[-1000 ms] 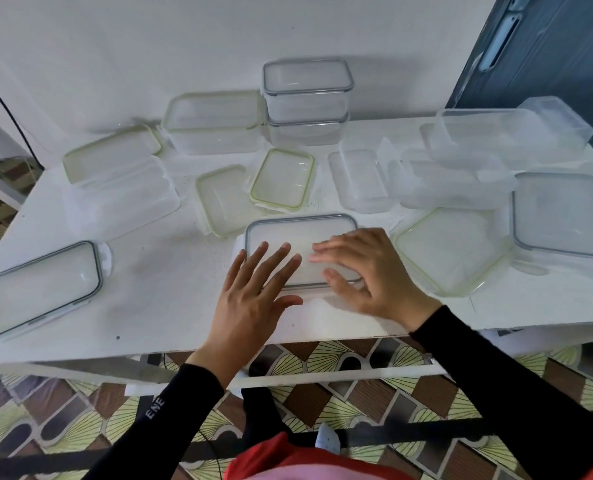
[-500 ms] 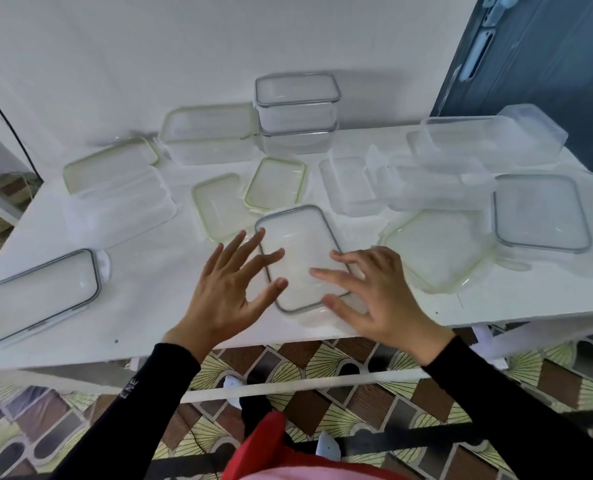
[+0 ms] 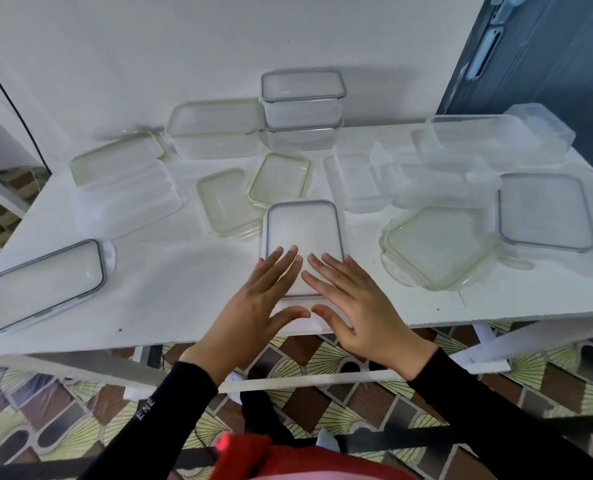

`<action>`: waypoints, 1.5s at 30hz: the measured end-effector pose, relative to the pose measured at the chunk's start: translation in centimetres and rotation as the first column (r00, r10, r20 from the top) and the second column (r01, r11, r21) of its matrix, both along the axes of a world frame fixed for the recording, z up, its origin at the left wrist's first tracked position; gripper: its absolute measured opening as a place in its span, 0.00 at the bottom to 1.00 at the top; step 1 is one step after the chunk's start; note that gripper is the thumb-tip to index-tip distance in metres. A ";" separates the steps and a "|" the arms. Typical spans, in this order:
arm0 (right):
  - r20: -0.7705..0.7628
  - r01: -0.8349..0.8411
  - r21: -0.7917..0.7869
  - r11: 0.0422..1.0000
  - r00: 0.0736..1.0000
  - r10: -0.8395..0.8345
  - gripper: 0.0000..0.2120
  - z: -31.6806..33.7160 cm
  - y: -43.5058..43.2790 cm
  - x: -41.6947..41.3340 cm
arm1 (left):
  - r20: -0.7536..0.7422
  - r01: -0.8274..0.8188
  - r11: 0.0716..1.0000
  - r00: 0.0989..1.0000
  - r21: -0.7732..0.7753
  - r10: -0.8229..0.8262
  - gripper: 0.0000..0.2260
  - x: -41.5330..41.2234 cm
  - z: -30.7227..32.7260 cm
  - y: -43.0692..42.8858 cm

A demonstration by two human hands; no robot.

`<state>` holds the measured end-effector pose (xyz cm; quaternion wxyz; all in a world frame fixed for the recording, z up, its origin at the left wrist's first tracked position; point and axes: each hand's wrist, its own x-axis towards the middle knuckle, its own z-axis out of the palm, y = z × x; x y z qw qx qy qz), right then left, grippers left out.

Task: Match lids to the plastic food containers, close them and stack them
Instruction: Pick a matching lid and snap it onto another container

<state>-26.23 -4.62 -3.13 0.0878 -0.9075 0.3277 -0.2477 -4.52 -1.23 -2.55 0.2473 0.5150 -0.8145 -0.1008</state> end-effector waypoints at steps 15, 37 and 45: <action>0.079 0.002 -0.058 0.998 0.997 0.003 0.21 -0.9 -0.1 0.3 | 0.089 -0.040 0.982 0.994 -0.186 0.057 0.29 -1.0 -0.9 0.3; 0.143 0.054 0.202 0.978 0.986 -0.084 0.16 2.5 -5.2 -1.2 | 0.171 0.126 0.991 0.976 0.049 -0.133 0.19 2.9 2.7 -0.6; -0.045 0.258 -0.133 0.957 0.963 -0.266 0.19 1.5 -1.5 0.4 | 0.203 -0.300 0.953 0.932 -0.036 0.301 0.31 2.3 2.7 -0.9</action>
